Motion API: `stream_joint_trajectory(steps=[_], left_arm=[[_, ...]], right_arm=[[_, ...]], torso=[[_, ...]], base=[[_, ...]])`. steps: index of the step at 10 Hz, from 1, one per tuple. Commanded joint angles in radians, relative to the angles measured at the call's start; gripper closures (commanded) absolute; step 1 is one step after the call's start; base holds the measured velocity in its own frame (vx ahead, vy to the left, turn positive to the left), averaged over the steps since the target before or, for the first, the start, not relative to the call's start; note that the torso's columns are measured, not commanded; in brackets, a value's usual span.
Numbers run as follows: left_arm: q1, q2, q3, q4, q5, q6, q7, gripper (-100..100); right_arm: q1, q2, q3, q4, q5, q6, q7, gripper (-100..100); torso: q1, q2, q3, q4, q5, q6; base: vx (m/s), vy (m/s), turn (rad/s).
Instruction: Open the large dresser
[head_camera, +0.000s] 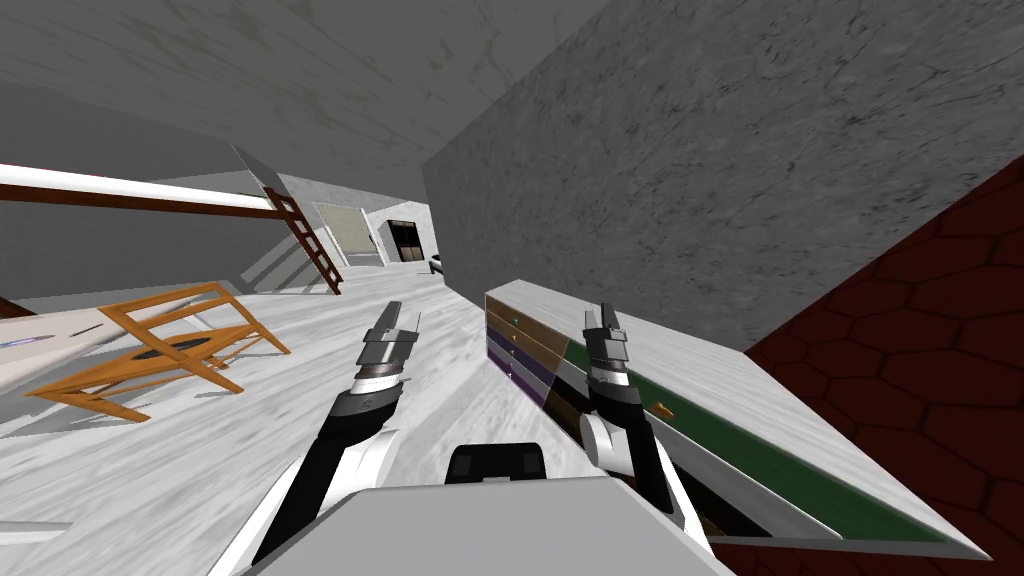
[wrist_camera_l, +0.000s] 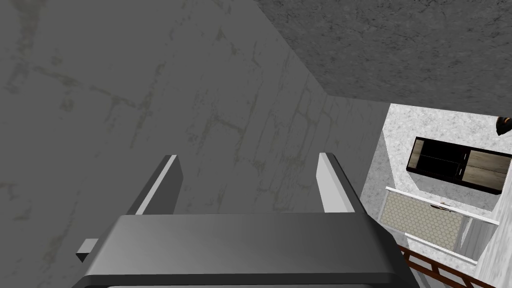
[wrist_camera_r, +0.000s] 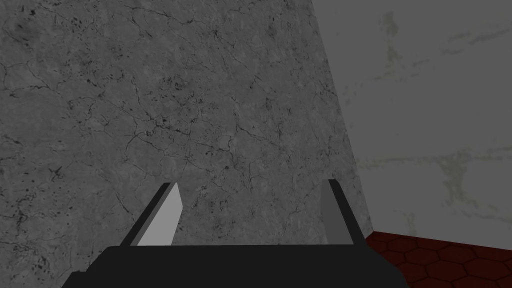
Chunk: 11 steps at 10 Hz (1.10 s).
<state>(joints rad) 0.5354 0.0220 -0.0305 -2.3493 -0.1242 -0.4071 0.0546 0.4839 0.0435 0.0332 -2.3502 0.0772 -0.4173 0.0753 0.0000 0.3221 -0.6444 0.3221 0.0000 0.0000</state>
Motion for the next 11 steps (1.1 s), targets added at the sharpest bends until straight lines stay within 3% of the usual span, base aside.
stream_joint_trajectory(steps=[1, 4, 5, 7, 11], left_arm=[[0.0, 0.0, 0.0, 0.0, 0.0, 0.0, 0.0, 0], [0.0, 0.0, 0.0, 0.0, 0.0, 0.0, 0.0, 0], [0.0, 0.0, 0.0, 0.0, 0.0, 0.0, 0.0, 0], [0.0, 0.0, 0.0, 0.0, 0.0, 0.0, 0.0, 0], [0.0, 0.0, 0.0, 0.0, 0.0, 0.0, 0.0, 0]], right_arm=[[0.0, 0.0, 0.0, 0.0, 0.0, 0.0, 0.0, 0], [0.0, 0.0, 0.0, 0.0, 0.0, 0.0, 0.0, 0], [-0.005, -0.05, 0.0, 0.009, 0.014, 0.009, 0.008, -100], [-0.01, -0.087, 0.0, 0.019, 0.028, 0.018, 0.016, -100], [-0.043, -0.187, -0.002, 0.078, 0.121, 0.077, 0.072, -100]], torso=[[0.0, 0.074, -0.147, 0.074, 0.0, 0.0], [0.0, 0.296, -0.59, 0.295, 0.0, 0.0], [0.0, 0.369, -0.738, 0.369, 0.0, 0.0], [0.001, 0.412, -0.827, 0.412, 0.0, 0.0], [0.001, 0.416, -0.832, 0.416, 0.0, 0.0]], base=[[0.0, 0.0, 0.0], [0.0, 0.0, 0.0], [0.012, 0.009, 0.009], [0.013, 0.017, 0.008], [0.019, 0.031, 0.018]])
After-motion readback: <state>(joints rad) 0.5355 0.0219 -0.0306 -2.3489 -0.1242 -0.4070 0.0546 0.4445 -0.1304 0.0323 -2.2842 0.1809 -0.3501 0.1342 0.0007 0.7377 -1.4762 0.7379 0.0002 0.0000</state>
